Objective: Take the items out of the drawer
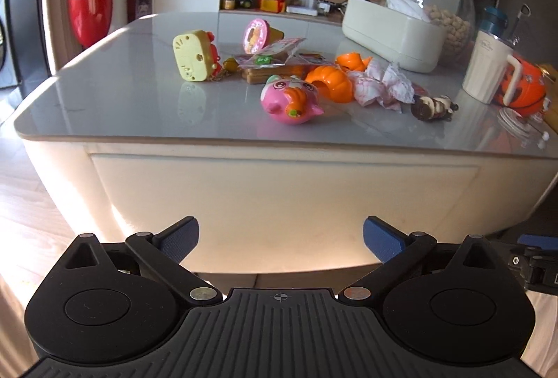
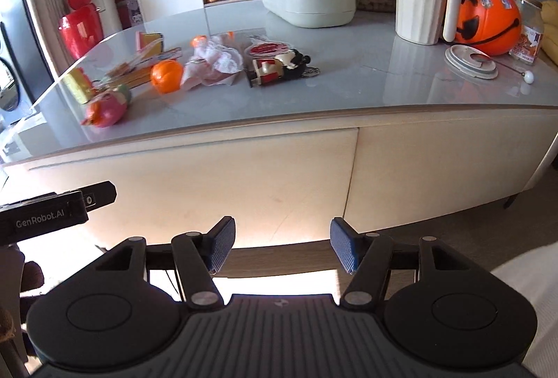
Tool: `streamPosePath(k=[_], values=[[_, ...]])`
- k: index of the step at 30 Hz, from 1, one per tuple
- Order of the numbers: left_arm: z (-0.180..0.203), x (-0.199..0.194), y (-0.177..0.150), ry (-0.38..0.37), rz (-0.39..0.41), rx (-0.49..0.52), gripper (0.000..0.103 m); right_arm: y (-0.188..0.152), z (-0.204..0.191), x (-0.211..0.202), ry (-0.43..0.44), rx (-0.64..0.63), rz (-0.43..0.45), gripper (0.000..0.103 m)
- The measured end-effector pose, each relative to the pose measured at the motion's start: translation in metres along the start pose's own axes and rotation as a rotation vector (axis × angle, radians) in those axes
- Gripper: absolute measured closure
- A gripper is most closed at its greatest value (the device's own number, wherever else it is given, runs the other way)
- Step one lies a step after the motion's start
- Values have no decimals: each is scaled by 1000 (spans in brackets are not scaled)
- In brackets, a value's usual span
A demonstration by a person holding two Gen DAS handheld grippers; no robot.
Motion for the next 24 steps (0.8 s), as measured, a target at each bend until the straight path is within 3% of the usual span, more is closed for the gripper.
streamPosePath(k=[5, 8, 12, 14, 18, 24], values=[[-4, -52, -37, 39, 4, 73, 0, -33, -25, -38, 89, -24, 29, 42], [-5, -51, -64, 64, -70, 58, 0, -50, -43, -43, 110, -62, 42, 41], [-2, -57, -59, 85, -20, 62, 0, -58, -59, -42, 102, -149, 51, 41], [0, -58, -60, 90, -23, 60, 0, -57, -55, -44, 112, -130, 63, 41], [6, -57, -61, 95, -27, 74, 0, -62, -45, -32, 188, -66, -3, 41], [2, -53, -62, 115, -44, 54, 0, -63, -44, -41, 184, -61, 34, 41]])
Point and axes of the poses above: each gripper's, at about its wrist camera, not at the fingertips, and x roughly the way its jaws point, z to its right, y to its top, the point moved 7 cm from there along x, roughly the way its jaws point, and after that the axes turned 11 degrees about -x, right-handed, at the moved point
